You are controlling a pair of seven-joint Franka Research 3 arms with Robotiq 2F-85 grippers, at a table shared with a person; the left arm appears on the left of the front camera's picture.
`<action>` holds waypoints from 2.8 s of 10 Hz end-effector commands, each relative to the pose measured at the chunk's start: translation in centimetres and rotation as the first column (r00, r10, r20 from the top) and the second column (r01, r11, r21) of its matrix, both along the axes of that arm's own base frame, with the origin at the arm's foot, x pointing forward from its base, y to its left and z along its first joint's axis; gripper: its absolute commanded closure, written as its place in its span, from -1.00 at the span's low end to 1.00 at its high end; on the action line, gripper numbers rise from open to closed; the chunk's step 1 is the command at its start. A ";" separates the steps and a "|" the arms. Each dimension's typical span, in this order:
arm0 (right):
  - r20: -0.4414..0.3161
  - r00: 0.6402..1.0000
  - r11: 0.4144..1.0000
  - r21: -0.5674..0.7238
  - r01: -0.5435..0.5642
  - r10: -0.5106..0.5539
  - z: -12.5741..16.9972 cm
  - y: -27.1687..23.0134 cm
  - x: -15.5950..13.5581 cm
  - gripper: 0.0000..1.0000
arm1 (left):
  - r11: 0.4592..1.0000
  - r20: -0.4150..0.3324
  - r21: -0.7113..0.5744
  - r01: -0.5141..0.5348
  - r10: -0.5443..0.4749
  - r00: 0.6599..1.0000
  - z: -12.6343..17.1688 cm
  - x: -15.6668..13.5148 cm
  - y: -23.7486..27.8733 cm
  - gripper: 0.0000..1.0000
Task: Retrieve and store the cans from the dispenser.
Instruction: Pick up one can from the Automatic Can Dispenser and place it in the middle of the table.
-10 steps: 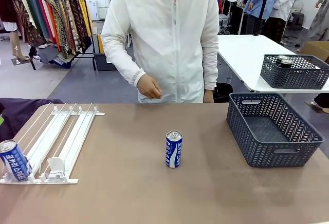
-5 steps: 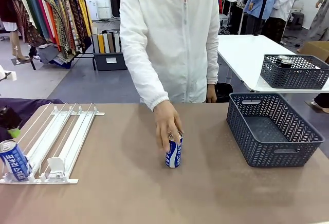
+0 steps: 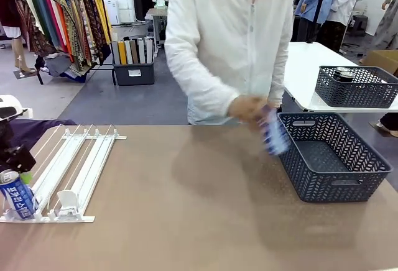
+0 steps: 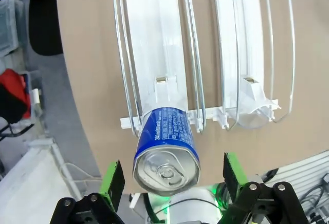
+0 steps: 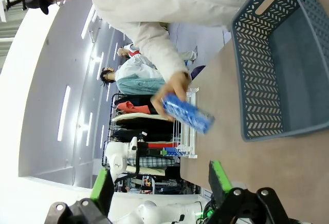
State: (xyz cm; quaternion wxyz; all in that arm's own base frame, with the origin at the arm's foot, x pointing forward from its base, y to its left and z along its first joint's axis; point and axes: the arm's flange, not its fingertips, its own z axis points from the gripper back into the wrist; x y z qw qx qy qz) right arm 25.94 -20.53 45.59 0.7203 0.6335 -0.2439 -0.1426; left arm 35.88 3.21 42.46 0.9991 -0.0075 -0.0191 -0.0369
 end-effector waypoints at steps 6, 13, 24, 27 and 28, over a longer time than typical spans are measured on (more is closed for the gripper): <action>0.004 1.000 1.000 0.000 -0.007 0.007 0.2 0.0 -0.2 -1.00 | 1.000 -0.056 0.008 -0.012 0.012 0.998 -4.1 -2.3 0.4 -1.00; 0.004 1.000 1.000 0.000 -0.007 0.007 0.2 0.0 -0.2 -1.00 | 0.999 -0.013 0.003 -0.045 0.045 0.999 -4.4 -1.8 0.5 1.00; 0.004 1.000 1.000 0.000 -0.007 0.007 0.2 0.0 -0.2 -1.00 | 0.993 0.256 0.024 0.114 -0.116 0.960 14.8 -3.7 -2.8 1.00; 0.004 1.000 1.000 0.000 -0.007 0.007 0.2 0.0 -0.2 -1.00 | 0.996 0.244 -0.010 0.085 -0.080 0.967 14.7 -3.8 -2.0 1.00; 0.004 1.000 1.000 0.000 -0.007 0.007 0.2 0.0 -0.2 -1.00 | 0.995 0.280 0.031 0.099 -0.104 0.954 16.2 -4.6 -3.4 1.00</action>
